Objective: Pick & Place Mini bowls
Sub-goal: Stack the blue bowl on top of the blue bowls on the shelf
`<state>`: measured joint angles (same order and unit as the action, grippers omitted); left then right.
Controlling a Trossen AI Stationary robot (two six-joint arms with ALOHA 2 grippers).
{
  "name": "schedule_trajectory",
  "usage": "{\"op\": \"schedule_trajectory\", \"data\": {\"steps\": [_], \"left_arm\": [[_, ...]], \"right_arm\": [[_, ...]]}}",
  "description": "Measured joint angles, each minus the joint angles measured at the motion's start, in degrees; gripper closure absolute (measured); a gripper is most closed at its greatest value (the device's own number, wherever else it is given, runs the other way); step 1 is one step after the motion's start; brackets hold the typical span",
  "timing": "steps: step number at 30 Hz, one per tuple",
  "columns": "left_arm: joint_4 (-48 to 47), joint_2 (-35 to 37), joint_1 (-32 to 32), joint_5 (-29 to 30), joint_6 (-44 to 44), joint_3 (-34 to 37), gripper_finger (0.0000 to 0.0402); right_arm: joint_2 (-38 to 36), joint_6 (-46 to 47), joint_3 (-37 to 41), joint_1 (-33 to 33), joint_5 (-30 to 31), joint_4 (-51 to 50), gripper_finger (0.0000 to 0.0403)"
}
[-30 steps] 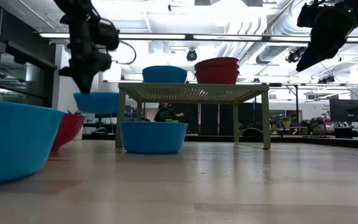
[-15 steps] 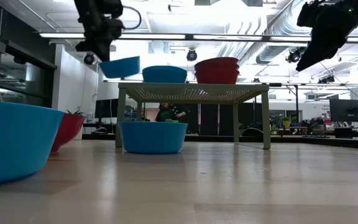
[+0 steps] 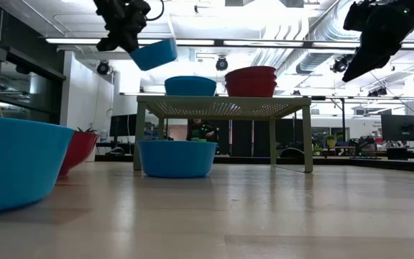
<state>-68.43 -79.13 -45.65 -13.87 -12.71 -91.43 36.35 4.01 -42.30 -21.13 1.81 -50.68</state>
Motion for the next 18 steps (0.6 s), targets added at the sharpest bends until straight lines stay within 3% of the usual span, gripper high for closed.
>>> {"op": "schedule_trajectory", "data": {"steps": [18], "left_arm": [[8.59, -7.57, 9.25, -2.08, -4.28, -0.82, 0.0401]], "right_arm": [[-0.01, -0.02, 0.00, -0.01, -2.11, -0.07, 0.0263]]}}
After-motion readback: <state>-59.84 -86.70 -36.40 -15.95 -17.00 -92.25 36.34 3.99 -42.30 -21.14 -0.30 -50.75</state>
